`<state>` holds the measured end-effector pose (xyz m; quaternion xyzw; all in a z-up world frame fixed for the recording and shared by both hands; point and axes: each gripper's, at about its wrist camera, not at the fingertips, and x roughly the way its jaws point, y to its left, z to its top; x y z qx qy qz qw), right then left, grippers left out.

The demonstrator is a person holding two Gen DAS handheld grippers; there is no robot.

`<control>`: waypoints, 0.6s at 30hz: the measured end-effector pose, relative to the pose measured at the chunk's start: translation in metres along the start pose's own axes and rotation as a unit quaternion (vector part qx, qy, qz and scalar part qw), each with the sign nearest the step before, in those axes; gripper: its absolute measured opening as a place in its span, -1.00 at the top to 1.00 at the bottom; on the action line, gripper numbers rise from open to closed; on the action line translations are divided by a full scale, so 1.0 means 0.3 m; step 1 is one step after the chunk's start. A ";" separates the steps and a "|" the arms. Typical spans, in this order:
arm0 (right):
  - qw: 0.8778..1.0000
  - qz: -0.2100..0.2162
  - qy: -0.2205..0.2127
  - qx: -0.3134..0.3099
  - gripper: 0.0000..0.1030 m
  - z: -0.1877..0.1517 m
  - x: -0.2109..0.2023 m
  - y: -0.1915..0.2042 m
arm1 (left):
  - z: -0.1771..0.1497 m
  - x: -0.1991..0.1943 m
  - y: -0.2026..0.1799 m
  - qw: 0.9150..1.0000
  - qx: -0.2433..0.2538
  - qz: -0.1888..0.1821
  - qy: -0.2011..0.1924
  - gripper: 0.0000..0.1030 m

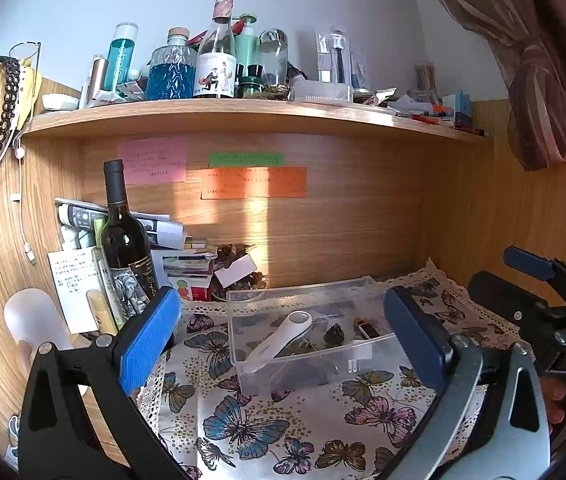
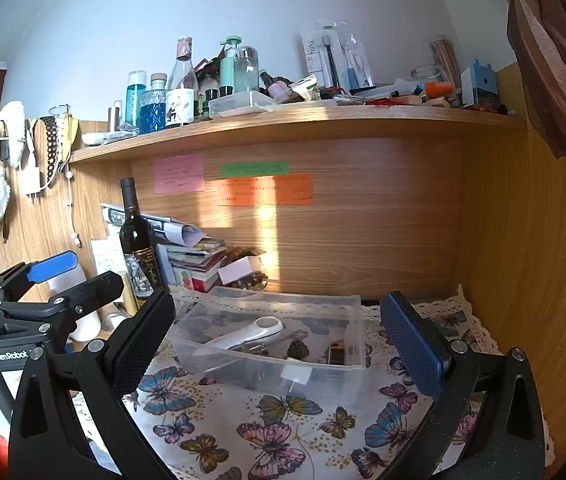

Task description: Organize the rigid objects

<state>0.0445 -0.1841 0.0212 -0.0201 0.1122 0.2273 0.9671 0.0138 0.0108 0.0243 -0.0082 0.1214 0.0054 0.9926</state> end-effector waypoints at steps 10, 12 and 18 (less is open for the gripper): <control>1.000 0.000 -0.001 0.000 -1.00 -0.001 -0.001 0.002 | 0.003 0.001 -0.005 1.000 -0.001 0.000 -0.001 -1.00; 1.000 0.000 -0.001 0.001 -1.00 -0.002 -0.002 0.002 | 0.003 0.002 -0.005 1.000 -0.001 -0.001 -0.001 -1.00; 1.000 0.001 -0.001 -0.001 -1.00 -0.005 -0.003 0.002 | 0.005 -0.001 -0.012 1.000 0.000 -0.008 -0.005 -1.00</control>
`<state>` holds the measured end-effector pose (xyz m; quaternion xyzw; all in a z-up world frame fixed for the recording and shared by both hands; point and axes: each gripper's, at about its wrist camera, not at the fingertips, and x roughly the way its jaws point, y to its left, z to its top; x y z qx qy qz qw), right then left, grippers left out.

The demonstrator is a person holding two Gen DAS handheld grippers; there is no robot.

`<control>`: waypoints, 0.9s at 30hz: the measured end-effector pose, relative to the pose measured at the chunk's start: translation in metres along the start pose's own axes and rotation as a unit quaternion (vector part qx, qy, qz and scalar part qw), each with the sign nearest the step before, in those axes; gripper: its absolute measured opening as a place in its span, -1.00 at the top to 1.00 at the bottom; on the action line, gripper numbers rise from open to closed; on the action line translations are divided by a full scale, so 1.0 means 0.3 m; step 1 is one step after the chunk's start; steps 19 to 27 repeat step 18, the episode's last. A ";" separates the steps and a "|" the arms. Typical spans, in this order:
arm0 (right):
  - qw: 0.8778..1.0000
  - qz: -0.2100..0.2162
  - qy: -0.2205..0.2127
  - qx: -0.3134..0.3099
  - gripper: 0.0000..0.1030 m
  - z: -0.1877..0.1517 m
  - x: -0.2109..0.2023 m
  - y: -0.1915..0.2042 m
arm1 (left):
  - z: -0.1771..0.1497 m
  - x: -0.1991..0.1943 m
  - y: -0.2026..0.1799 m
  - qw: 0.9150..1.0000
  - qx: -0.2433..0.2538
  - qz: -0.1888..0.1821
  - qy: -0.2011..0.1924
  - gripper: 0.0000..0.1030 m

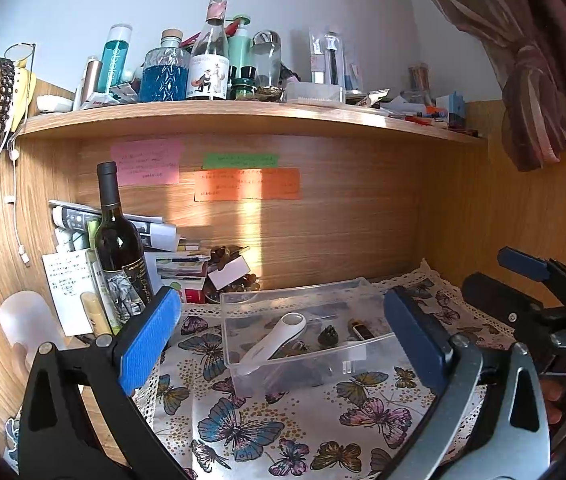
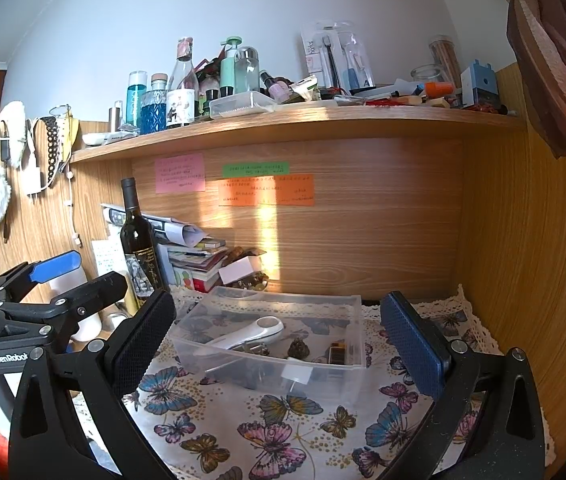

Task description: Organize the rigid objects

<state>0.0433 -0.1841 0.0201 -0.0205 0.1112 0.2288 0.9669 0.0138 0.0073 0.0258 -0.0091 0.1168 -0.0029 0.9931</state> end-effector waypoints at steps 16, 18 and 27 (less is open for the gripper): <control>1.000 0.001 0.003 -0.002 -1.00 -0.003 0.005 -0.001 | -0.006 -0.005 -0.020 1.000 0.007 -0.011 -0.001 -1.00; 1.000 0.001 0.005 -0.003 -1.00 -0.004 0.007 -0.001 | -0.006 -0.003 -0.018 1.000 0.005 -0.011 0.000 -1.00; 1.000 0.001 0.005 -0.003 -1.00 -0.004 0.007 -0.001 | -0.006 -0.003 -0.018 1.000 0.005 -0.011 0.000 -1.00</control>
